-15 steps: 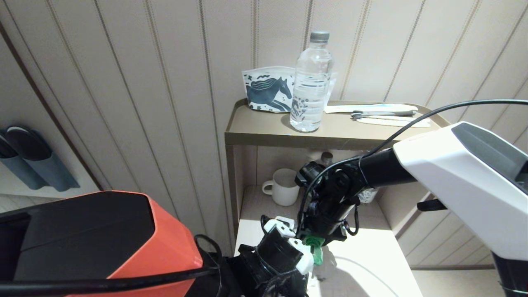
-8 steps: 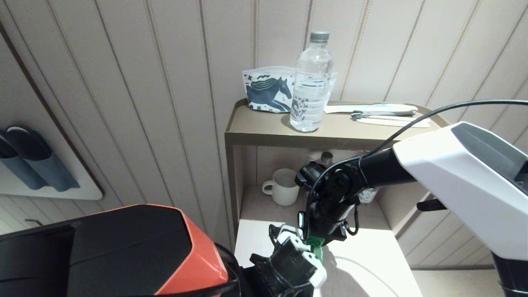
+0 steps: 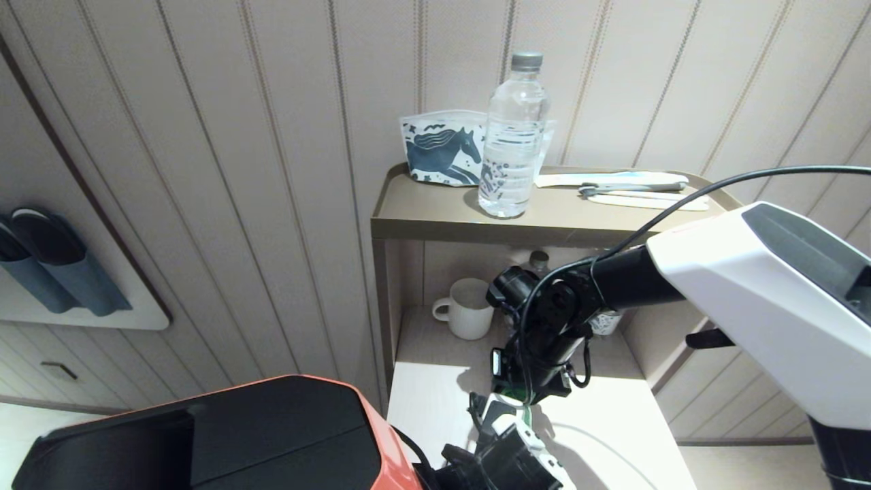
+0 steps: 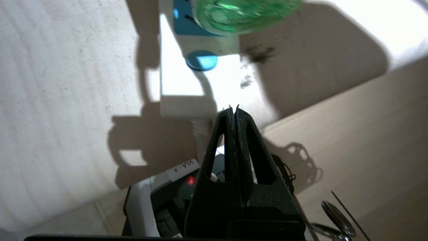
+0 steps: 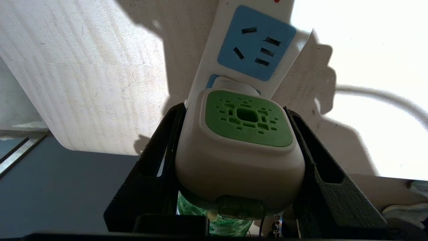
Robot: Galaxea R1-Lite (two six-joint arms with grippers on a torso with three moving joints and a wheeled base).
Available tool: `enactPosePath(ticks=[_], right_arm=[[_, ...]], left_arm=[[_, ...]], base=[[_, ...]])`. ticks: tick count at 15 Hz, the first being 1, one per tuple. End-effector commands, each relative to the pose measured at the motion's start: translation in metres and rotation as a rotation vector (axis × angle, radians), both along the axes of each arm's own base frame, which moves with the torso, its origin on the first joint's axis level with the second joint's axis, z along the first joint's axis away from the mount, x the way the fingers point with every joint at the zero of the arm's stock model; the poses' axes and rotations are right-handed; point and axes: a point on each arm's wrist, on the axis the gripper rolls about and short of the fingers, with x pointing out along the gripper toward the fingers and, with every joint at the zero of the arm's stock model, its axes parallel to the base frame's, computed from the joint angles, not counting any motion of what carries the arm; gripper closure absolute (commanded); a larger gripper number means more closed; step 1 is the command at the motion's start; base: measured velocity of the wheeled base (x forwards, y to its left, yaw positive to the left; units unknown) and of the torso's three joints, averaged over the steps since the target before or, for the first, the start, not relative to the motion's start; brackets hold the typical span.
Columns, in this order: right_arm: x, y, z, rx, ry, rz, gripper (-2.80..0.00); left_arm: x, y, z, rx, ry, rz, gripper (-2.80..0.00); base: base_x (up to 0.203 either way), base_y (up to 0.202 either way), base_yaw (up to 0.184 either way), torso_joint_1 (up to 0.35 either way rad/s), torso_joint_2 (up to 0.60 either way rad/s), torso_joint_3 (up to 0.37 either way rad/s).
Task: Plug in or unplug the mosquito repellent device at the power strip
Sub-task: Hold the socket with your left hand and unplug it with your right hand
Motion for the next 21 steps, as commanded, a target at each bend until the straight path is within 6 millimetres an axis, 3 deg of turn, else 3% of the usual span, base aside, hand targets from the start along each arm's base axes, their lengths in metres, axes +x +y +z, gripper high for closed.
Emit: enactPosePath(ticks=[1, 4, 8, 16, 21], right_arm=[[0.000, 0.001, -0.005, -0.005, 0.013, -0.001, 0.00], [0.001, 0.001, -0.005, -0.003, 0.007, -0.002, 0.00], [0.001, 0.001, -0.007, -0.003, 0.010, 0.000, 0.00], [0.001, 0.002, -0.009, -0.005, 0.013, 0.000, 0.00], [0.001, 0.002, -0.004, 0.001, 0.002, -0.001, 0.00]], left_arm=[[0.002, -0.002, -0.012, 0.017, 0.004, 0.009, 0.00], [0.007, -0.005, -0.009, 0.012, -0.007, 0.018, 0.00], [0.029, -0.002, -0.002, -0.004, -0.053, 0.089, 0.00], [0.028, -0.009, -0.017, 0.017, -0.048, 0.080, 0.00], [0.017, -0.011, -0.023, 0.055, -0.079, 0.088, 0.00]], base=[[0.000, 0.000, 0.000, 0.000, 0.00, 0.000], [0.000, 0.000, 0.000, 0.000, 0.00, 0.000], [0.000, 0.000, 0.000, 0.000, 0.00, 0.000], [0.000, 0.000, 0.000, 0.000, 0.00, 0.000], [0.000, 0.000, 0.000, 0.000, 0.00, 0.000]])
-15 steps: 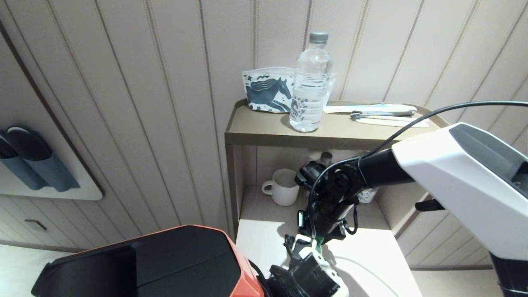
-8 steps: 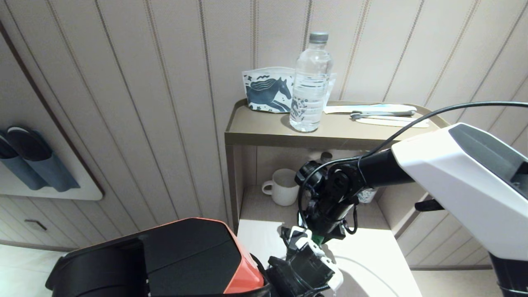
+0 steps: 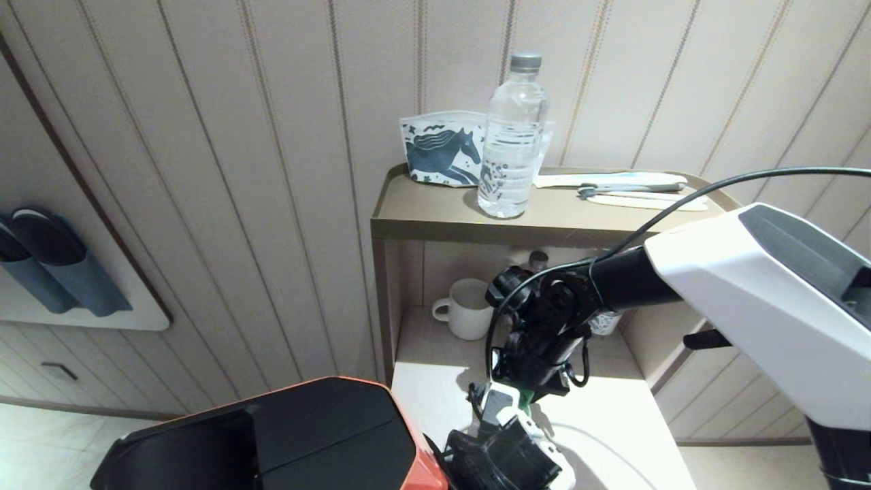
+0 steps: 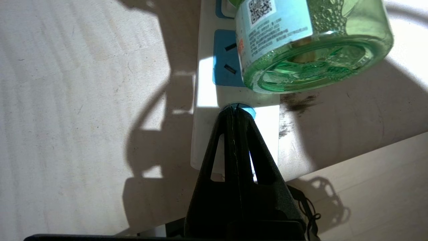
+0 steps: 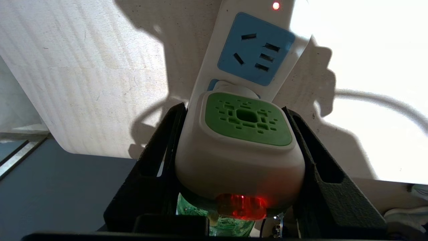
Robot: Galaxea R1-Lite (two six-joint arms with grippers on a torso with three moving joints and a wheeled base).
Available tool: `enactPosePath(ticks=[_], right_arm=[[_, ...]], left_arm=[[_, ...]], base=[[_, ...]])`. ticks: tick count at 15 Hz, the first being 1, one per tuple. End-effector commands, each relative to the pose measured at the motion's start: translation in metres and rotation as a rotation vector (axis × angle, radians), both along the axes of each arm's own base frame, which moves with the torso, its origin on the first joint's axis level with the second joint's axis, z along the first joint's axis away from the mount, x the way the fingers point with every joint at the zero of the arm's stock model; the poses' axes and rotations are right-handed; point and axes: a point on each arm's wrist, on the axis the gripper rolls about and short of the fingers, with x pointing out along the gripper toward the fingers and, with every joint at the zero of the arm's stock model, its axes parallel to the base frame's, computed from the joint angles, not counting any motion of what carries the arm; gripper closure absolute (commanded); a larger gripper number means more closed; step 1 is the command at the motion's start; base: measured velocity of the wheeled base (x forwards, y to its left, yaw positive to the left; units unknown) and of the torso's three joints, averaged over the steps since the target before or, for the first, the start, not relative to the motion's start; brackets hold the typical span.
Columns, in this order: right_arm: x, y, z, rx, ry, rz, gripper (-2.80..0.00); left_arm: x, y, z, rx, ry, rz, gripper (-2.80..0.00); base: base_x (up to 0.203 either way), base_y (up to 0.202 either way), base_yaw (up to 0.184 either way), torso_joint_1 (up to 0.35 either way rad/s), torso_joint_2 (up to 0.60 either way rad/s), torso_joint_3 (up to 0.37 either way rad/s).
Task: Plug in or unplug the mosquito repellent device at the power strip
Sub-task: Hold the socket with your left hand and unplug it with your right hand
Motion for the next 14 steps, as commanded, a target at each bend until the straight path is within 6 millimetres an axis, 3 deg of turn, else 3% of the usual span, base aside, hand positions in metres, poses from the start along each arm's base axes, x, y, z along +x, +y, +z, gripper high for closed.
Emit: enactPosePath(ticks=[1, 6, 14], right_arm=[[0.000, 0.000, 0.001, 0.003, 0.000, -0.003, 0.00], [-0.001, 0.000, 0.007, 0.009, -0.013, -0.004, 0.00], [-0.016, 0.006, 0.035, 0.030, -0.068, 0.027, 0.00]], left_arm=[[-0.002, 0.000, -0.003, 0.007, 0.005, -0.001, 0.00], [-0.002, 0.000, -0.003, 0.007, 0.005, -0.001, 0.00], [-0.001, 0.000, -0.005, 0.009, 0.007, 0.002, 0.00]], base=[[0.000, 0.000, 0.000, 0.000, 0.00, 0.000], [0.000, 0.000, 0.000, 0.000, 0.00, 0.000], [0.000, 0.000, 0.000, 0.000, 0.00, 0.000]])
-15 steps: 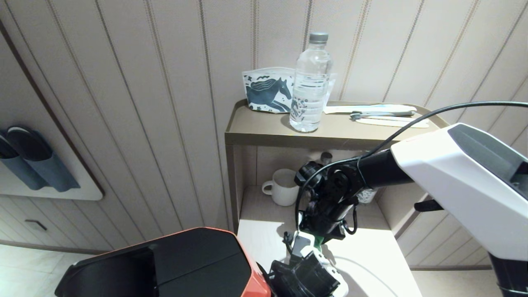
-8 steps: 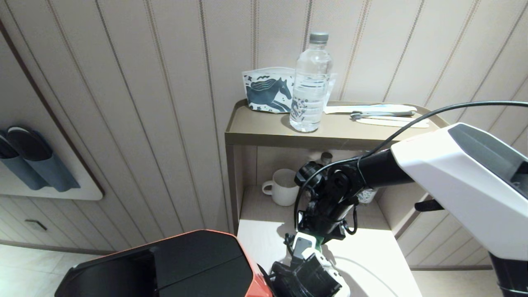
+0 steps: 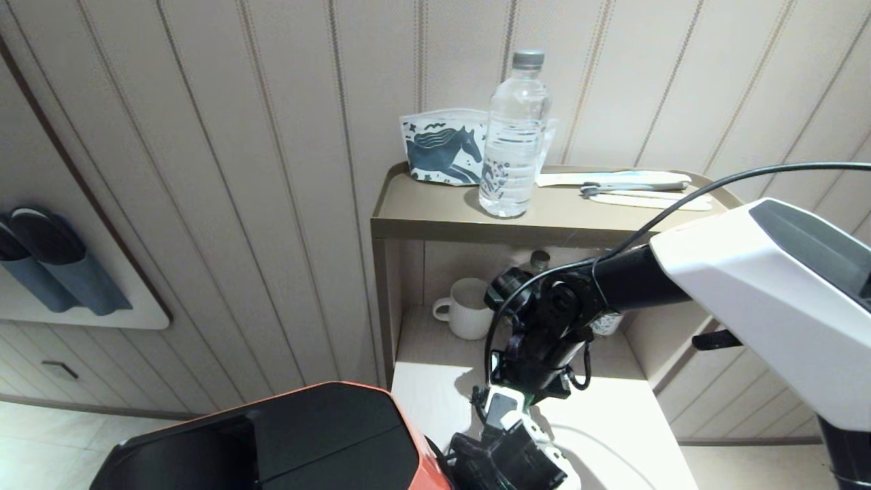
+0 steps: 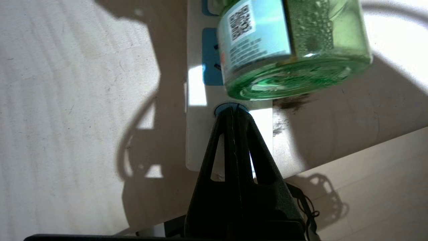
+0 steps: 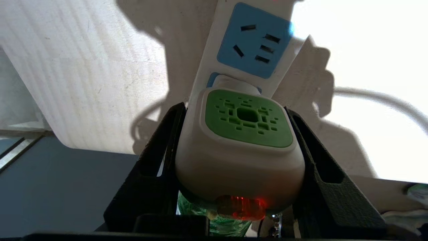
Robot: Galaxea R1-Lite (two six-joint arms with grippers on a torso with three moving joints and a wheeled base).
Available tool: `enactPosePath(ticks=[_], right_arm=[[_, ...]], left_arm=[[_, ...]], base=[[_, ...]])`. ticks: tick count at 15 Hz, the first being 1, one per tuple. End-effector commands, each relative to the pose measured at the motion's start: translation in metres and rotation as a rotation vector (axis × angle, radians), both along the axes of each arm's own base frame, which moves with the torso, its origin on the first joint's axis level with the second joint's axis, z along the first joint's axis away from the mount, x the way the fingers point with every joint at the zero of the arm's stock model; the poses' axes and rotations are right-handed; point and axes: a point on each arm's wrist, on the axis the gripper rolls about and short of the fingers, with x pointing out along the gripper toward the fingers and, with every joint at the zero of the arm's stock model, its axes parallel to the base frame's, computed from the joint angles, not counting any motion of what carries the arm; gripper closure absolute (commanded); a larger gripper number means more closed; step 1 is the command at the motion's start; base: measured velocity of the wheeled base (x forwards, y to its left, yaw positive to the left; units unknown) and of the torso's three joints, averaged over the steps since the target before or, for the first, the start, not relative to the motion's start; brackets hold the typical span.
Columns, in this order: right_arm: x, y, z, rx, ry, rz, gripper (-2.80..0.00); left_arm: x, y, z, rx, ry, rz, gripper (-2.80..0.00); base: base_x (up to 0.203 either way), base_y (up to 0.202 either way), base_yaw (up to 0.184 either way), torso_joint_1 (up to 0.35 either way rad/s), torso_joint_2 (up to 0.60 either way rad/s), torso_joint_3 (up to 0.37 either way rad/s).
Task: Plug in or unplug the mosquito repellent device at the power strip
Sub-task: Hold the socket with your left hand and unplug it with your right hand
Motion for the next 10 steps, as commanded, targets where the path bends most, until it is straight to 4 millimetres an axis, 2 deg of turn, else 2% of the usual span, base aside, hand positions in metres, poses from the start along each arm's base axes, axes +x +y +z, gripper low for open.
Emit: enactPosePath(ticks=[1, 7, 10], right_arm=[[-0.004, 0.001, 0.010, 0.013, -0.019, 0.004, 0.00], [-0.004, 0.011, 0.013, 0.007, -0.044, 0.028, 0.00], [-0.003, 0.019, 0.011, -0.103, -0.114, 0.028, 0.00]], left_arm=[[0.000, 0.000, -0.003, 0.002, 0.001, 0.004, 0.00], [0.001, 0.000, -0.003, -0.001, 0.003, 0.008, 0.00], [0.001, 0.000, -0.003, -0.006, 0.005, 0.013, 0.00]], base=[[0.000, 0.000, 0.000, 0.000, 0.00, 0.000], [0.000, 0.000, 0.000, 0.000, 0.00, 0.000], [0.000, 0.000, 0.000, 0.000, 0.00, 0.000]])
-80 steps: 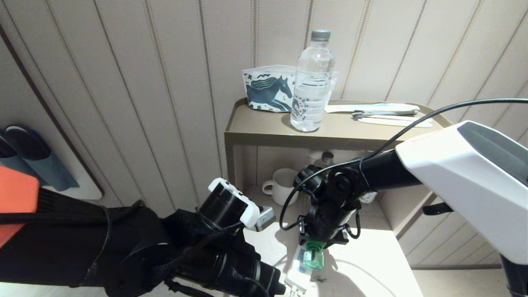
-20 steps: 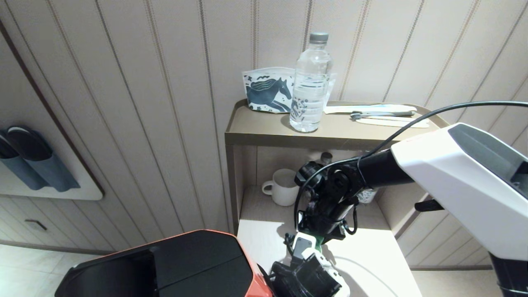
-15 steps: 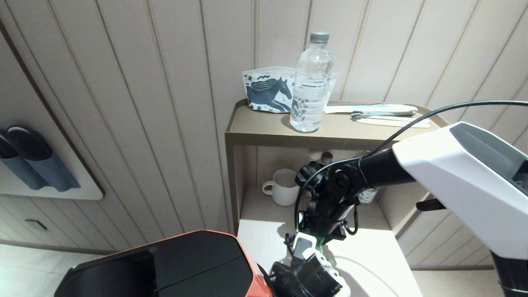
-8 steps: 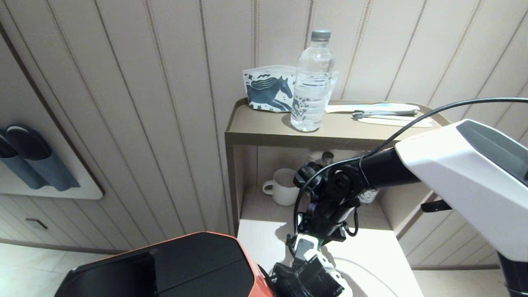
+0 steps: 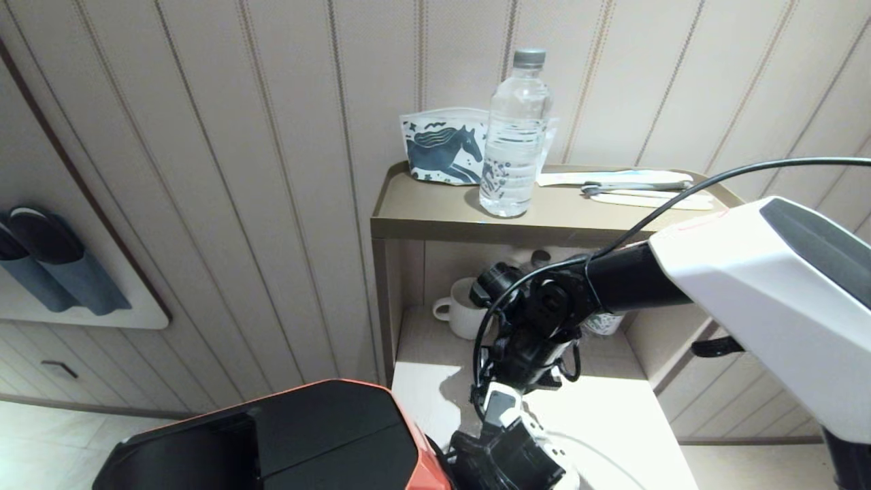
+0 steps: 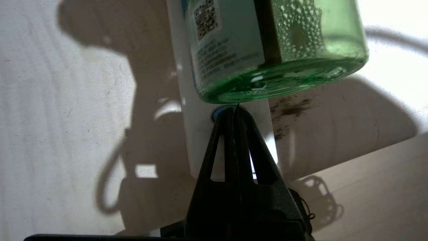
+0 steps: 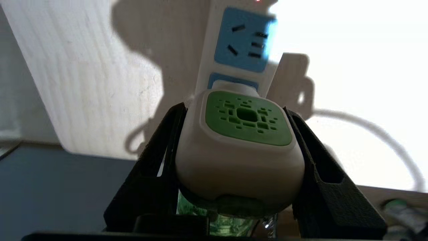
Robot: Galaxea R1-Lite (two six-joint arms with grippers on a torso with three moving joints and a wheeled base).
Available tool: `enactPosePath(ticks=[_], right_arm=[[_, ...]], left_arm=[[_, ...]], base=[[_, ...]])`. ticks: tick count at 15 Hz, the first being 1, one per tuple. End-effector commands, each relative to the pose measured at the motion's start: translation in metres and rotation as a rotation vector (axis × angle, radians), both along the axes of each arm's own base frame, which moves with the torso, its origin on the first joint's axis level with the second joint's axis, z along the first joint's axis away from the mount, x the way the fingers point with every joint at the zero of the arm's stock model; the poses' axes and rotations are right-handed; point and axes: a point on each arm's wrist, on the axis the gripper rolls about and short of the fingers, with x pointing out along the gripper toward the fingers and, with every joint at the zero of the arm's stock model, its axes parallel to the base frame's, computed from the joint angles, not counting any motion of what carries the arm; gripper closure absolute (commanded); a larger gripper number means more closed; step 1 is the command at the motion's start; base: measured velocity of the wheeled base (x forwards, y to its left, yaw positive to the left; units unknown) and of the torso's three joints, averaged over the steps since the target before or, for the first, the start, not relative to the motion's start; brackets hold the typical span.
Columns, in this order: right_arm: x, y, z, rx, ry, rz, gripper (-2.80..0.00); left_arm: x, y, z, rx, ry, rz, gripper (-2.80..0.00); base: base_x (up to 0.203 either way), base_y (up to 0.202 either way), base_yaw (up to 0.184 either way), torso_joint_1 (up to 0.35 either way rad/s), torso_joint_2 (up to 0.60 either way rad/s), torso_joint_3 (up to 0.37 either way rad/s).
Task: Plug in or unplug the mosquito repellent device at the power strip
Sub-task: Hold the socket with your left hand and unplug it with your right hand
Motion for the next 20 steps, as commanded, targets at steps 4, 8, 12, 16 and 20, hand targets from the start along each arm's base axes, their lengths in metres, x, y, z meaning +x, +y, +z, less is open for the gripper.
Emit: enactPosePath(ticks=[4, 8, 12, 16, 20], right_arm=[[0.001, 0.009, -0.025, -0.223, -0.053, 0.022, 0.00], [0.000, 0.007, -0.002, -0.192, -0.104, 0.015, 0.00], [-0.003, 0.004, 0.012, -0.174, -0.131, 0.007, 0.00], [-0.005, 0.004, 0.022, -0.162, -0.152, 0.006, 0.00], [-0.012, 0.001, 0.034, -0.147, -0.171, 0.001, 0.00]], left_arm=[[0.001, 0.000, 0.000, -0.004, -0.002, 0.011, 0.00], [0.005, 0.001, 0.009, -0.023, -0.016, 0.019, 0.00], [0.015, 0.001, 0.036, -0.082, -0.053, 0.034, 0.00], [0.025, 0.006, 0.060, -0.127, -0.080, 0.059, 0.00], [0.028, 0.025, 0.084, -0.142, -0.093, 0.086, 0.00]], base=[[0.000, 0.000, 0.000, 0.000, 0.00, 0.000], [0.000, 0.000, 0.000, 0.000, 0.00, 0.000], [0.000, 0.000, 0.000, 0.000, 0.00, 0.000], [0.000, 0.000, 0.000, 0.000, 0.00, 0.000], [0.000, 0.000, 0.000, 0.000, 0.00, 0.000]])
